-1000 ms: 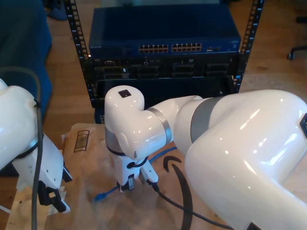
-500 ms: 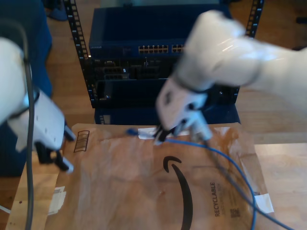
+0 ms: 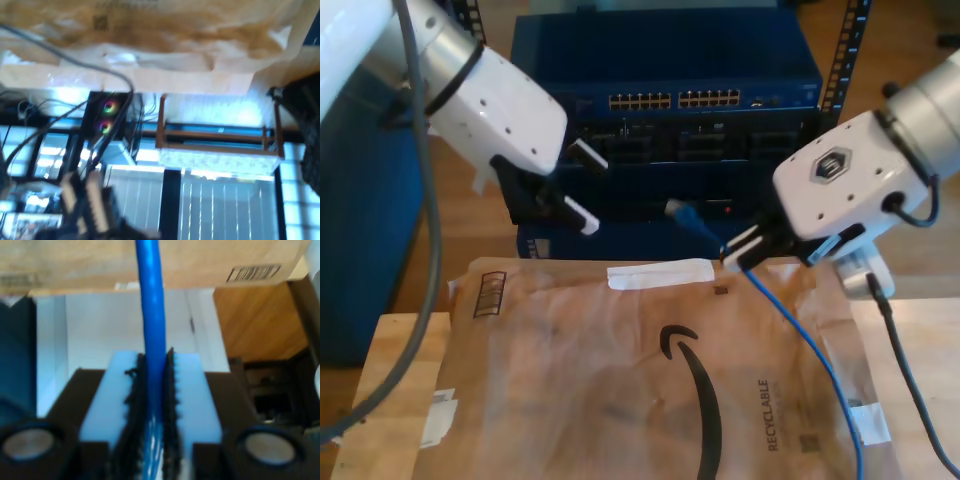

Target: Grab the cable and plug it in

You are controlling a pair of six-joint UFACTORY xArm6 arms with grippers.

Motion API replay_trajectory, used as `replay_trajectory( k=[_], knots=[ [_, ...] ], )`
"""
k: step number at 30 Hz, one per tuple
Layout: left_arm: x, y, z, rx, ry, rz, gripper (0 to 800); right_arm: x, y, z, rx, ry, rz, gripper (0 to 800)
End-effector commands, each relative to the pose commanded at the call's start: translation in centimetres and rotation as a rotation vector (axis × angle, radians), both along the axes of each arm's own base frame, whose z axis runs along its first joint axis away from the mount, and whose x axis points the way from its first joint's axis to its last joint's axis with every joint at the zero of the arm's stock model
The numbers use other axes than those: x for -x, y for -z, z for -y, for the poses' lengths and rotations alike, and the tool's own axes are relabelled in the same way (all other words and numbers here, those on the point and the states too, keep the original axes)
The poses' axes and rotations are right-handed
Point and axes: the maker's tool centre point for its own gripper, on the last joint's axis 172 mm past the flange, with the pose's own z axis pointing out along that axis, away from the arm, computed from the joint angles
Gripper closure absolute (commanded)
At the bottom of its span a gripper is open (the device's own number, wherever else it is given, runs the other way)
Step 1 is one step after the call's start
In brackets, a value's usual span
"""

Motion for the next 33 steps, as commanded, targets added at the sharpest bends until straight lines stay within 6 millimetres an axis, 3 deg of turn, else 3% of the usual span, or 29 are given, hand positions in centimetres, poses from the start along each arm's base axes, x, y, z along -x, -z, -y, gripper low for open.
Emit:
replay_trajectory(
  k=[3,6,10,12,24,33],
  knots=[
    [1.7,-2.2,1.4,0.081,0.038,-0.039,1,0.3,-0.8,0.1,-0.002,-0.005,0.011,790],
    [1.4,-4.2,1.7,0.067,0.006,-0.050,1,-0.4,-2.5,-0.3,-0.026,0.007,0.039,790],
    [1.3,-4.7,2.1,0.071,-0.007,-0.069,1,-1.0,-5.0,-1.8,-0.129,0.026,0.052,789],
    [1.2,-4.9,2.3,0.077,-0.028,-0.094,1,-1.0,-5.3,-2.1,-0.138,0.024,0.055,787],
    [1.6,-5.2,3.4,0.081,-0.012,-0.099,8,-1.3,-4.6,-2.2,-0.138,0.023,0.042,784],
    [2.1,-5.3,4.0,0.088,0.005,-0.105,80,-1.4,-3.5,-3.0,-0.135,0.009,0.017,781]
  ],
)
